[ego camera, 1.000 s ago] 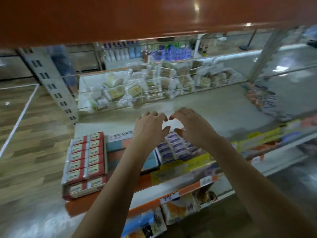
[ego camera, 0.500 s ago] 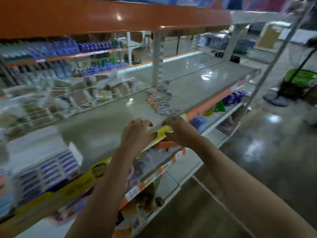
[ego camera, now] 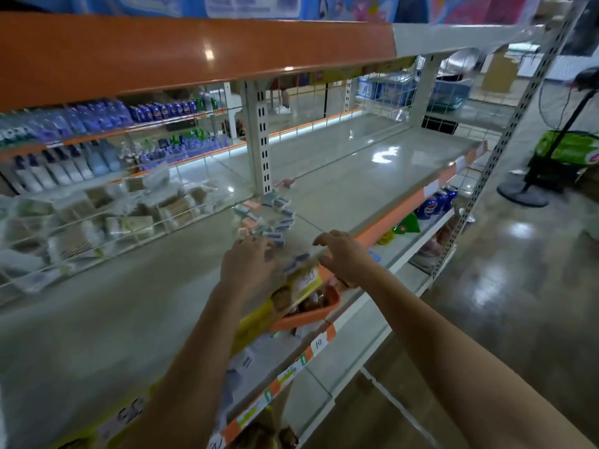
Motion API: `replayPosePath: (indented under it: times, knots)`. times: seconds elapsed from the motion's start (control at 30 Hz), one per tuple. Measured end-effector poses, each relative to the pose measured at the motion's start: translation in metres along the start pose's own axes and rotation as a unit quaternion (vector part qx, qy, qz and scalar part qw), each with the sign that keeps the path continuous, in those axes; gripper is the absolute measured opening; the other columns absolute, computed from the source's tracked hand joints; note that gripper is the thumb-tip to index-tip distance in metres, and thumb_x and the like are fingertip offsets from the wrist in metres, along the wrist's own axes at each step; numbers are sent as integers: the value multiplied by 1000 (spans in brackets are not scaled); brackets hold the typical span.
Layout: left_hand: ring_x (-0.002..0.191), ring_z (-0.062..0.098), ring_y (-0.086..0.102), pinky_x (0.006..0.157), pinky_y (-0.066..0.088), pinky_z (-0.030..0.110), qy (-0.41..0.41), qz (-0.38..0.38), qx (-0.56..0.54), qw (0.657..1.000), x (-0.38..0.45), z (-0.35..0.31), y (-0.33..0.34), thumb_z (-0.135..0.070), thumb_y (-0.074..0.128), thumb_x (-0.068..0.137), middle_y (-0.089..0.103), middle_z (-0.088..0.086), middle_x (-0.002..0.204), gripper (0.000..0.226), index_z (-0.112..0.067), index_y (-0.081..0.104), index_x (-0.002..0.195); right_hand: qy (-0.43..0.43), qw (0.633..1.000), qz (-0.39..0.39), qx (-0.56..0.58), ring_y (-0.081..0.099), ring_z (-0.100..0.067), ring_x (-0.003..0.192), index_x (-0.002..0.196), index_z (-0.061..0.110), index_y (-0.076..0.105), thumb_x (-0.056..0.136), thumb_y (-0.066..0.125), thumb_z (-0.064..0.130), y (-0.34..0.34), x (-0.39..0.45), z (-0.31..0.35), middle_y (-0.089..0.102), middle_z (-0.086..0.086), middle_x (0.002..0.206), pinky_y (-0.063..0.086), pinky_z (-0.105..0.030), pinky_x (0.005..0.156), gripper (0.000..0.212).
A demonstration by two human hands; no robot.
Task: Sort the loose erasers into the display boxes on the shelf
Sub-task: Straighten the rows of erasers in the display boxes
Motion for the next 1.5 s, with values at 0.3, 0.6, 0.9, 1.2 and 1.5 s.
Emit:
replayPosePath:
  times: [0.3, 0.6, 0.9, 1.2, 1.5]
  knots:
    - [109, 23, 53, 85, 44, 32, -86, 6, 81, 993, 73, 38, 13, -39, 58, 88, 59, 0, 121, 34, -28, 57, 120, -35, 999, 24, 15, 47, -25, 118, 128, 16, 51, 92, 53, 22, 11, 98, -17, 53, -8, 126, 39, -35, 98, 37]
    - [103, 18, 56, 82, 45, 29, -153, -9, 126, 980, 98, 47, 25, -38, 55, 88, 62, -3, 110, 25, -29, 60, 111, -69, 997, 20, 41, 51, -26, 109, 118, 16, 59, 93, 50, 29, 31, 179, -15, 55, -10, 115, 45, -37, 91, 30]
    - [97, 20, 58, 82, 46, 32, -215, -46, 116, 969, 95, 42, 25, -45, 52, 90, 65, 2, 105, 34, -21, 56, 114, -157, 984, 12, 82, 57, -22, 94, 105, 11, 64, 91, 54, 26, 39, 211, -21, 58, -8, 100, 46, -30, 78, 23]
    - [76, 9, 59, 62, 38, 16, -256, -137, -66, 955, 68, 37, 11, -25, 55, 93, 66, -3, 92, 20, -21, 68, 107, -227, 949, 66, 207, 57, -12, 78, 103, 9, 67, 91, 58, 19, 27, 206, -20, 66, -6, 94, 42, -14, 66, 18]
    - [65, -9, 54, 60, 41, 10, -301, -265, -304, 864, -13, 25, -20, -6, 50, 95, 61, -12, 84, 24, -25, 65, 95, -217, 798, 291, 481, 59, -10, 74, 97, 24, 62, 89, 57, 5, 22, 141, 31, 65, -7, 93, 47, -13, 62, 21]
Point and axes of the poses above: each hand's wrist, its own x-axis towards the middle knuckle, its own y-axis out of the palm, z = x × y, the point moved 9 cm from there along x, towards the middle knuckle
